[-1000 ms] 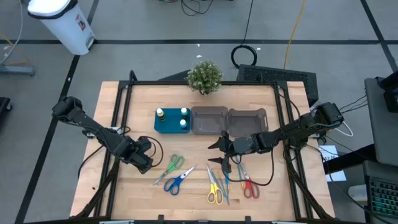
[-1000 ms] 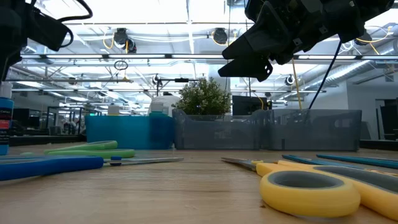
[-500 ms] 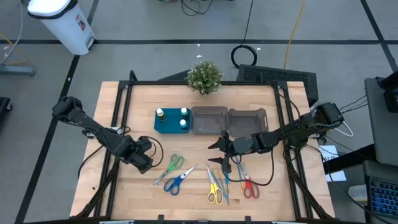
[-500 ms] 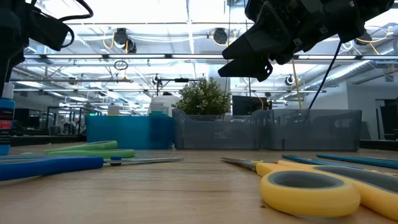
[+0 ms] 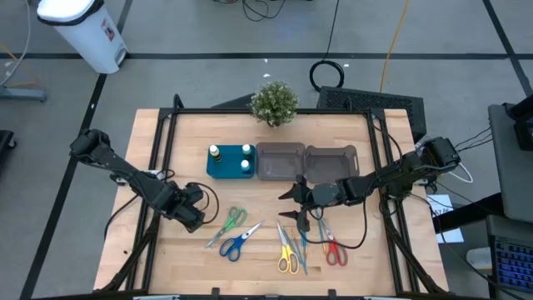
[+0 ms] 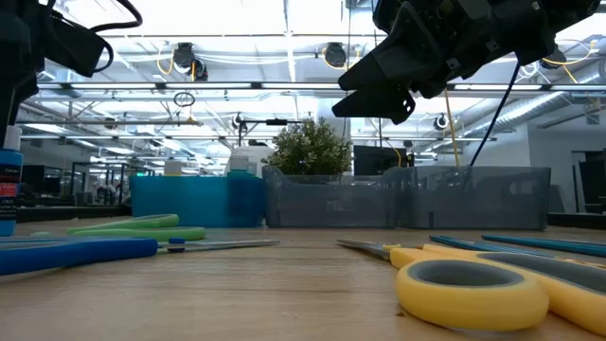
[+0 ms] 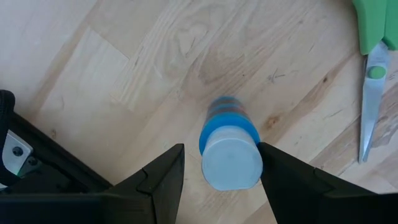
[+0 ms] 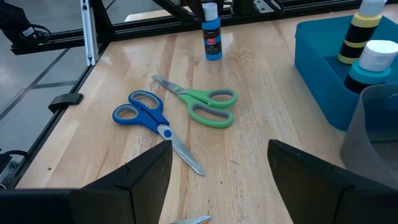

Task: Pick & Place Paint Supplies
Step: Put the blue paint bottle into the blue bin

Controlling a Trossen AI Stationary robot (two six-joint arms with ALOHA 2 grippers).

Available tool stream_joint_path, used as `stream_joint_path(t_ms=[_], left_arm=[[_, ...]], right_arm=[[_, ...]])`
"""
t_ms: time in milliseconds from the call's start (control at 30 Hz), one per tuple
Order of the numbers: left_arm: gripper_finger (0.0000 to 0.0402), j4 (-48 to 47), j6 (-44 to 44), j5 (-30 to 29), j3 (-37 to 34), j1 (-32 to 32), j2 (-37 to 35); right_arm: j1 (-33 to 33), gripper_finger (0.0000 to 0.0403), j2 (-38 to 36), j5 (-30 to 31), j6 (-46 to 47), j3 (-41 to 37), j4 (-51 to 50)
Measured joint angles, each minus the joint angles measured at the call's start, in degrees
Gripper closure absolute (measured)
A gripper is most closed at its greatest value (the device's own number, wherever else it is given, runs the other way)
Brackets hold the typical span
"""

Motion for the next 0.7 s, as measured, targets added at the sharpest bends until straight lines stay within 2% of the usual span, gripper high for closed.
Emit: stream_joint_path(t_ms=[700], left_arm=[[0.0192,1.7,0.7,-0.1,0.0,0.0,0.0]], right_arm=[[0.0,0.0149,0.0,0.0,0.0,0.0,0.0]])
